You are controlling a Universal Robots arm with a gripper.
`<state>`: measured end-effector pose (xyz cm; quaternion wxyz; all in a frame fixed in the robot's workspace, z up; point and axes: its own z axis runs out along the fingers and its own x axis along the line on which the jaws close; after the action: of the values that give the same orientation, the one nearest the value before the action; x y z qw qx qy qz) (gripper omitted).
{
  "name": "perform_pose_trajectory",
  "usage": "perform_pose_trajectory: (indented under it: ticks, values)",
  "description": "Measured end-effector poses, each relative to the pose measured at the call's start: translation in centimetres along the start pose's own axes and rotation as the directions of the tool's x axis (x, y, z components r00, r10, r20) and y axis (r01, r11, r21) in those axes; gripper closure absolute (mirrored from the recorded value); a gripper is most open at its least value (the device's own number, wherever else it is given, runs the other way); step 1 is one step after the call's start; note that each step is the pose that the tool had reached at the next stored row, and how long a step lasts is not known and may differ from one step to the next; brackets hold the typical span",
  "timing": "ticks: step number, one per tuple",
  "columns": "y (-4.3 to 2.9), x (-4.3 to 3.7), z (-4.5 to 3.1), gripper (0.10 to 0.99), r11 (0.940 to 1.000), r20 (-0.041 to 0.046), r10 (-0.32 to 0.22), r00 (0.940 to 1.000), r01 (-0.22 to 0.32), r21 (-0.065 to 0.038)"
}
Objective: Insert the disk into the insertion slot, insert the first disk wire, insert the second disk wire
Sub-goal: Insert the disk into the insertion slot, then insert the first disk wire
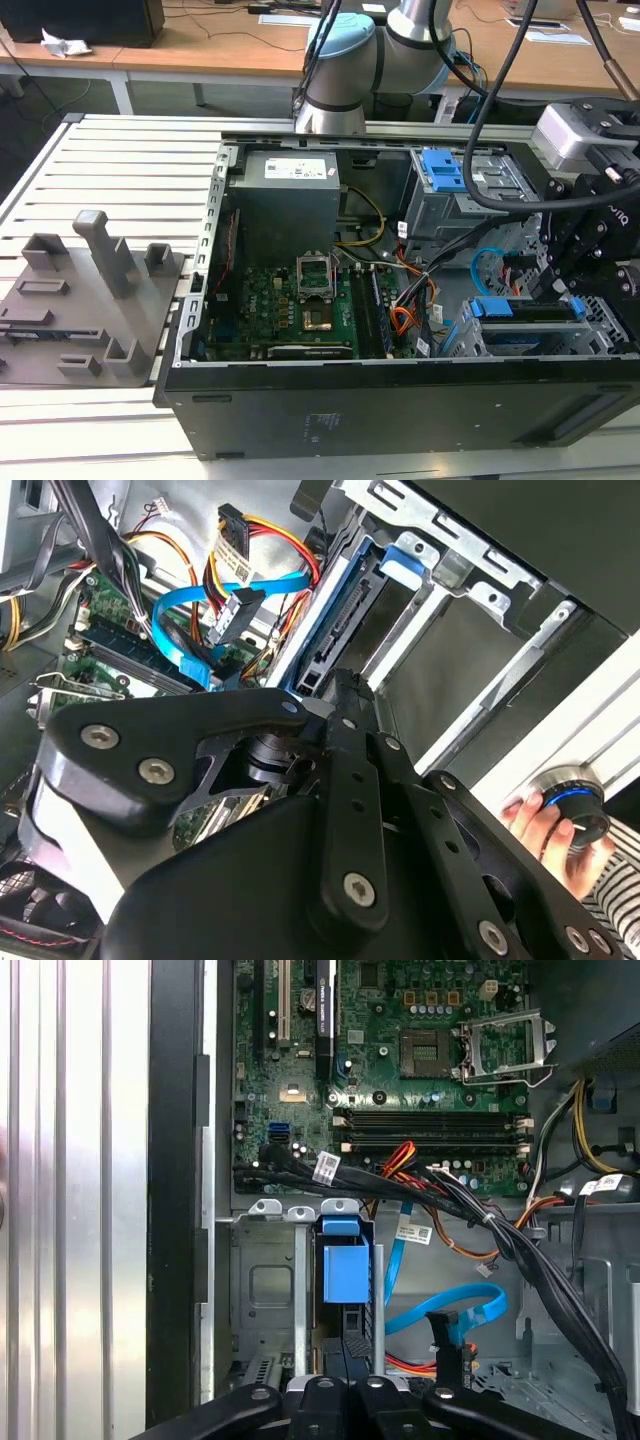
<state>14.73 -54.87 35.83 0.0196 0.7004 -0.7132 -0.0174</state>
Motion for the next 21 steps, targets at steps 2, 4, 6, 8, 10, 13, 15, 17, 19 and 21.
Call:
perform_pose_trajectory:
  ticks: [2, 4, 6, 8, 10, 13, 15, 17, 19, 21]
  values:
    - [0.00, 0.00, 0.00, 0.980, 1.0000, 0.0000, 0.000, 1.0000, 0.000, 0.000]
    - [0.00, 0.00, 0.01, 0.980, 1.0000, 0.0000, 0.000, 1.0000, 0.000, 0.000]
    - [0.00, 0.00, 0.02, 0.980, 1.0000, 0.0000, 0.000, 1.0000, 0.000, 0.000]
    - [0.00, 0.00, 0.02, 0.980, 1.0000, -0.0001, 0.000, 1.0000, 0.000, 0.000]
    - [0.00, 0.00, 0.03, 0.980, 1.0000, 0.0000, 0.000, 1.0000, 0.000, 0.000]
    - [0.00, 0.00, 0.03, 0.973, 1.0000, 0.0000, 0.000, 1.0000, 0.000, 0.000]
    - [-0.01, 0.00, 0.04, 0.851, 1.0000, -0.0001, 0.000, 1.0000, 0.000, 0.000]
    - [-0.01, 0.00, 0.04, 0.784, 1.0000, 0.0000, 0.000, 1.0000, 0.000, 0.000]
    - [-0.01, 0.00, 0.04, 0.784, 1.0000, -0.0001, 0.000, 1.0000, 0.000, 0.000]
    - [-0.05, -0.01, 0.05, 0.784, 1.0000, 0.0000, 0.000, 1.0000, 0.000, 0.000]
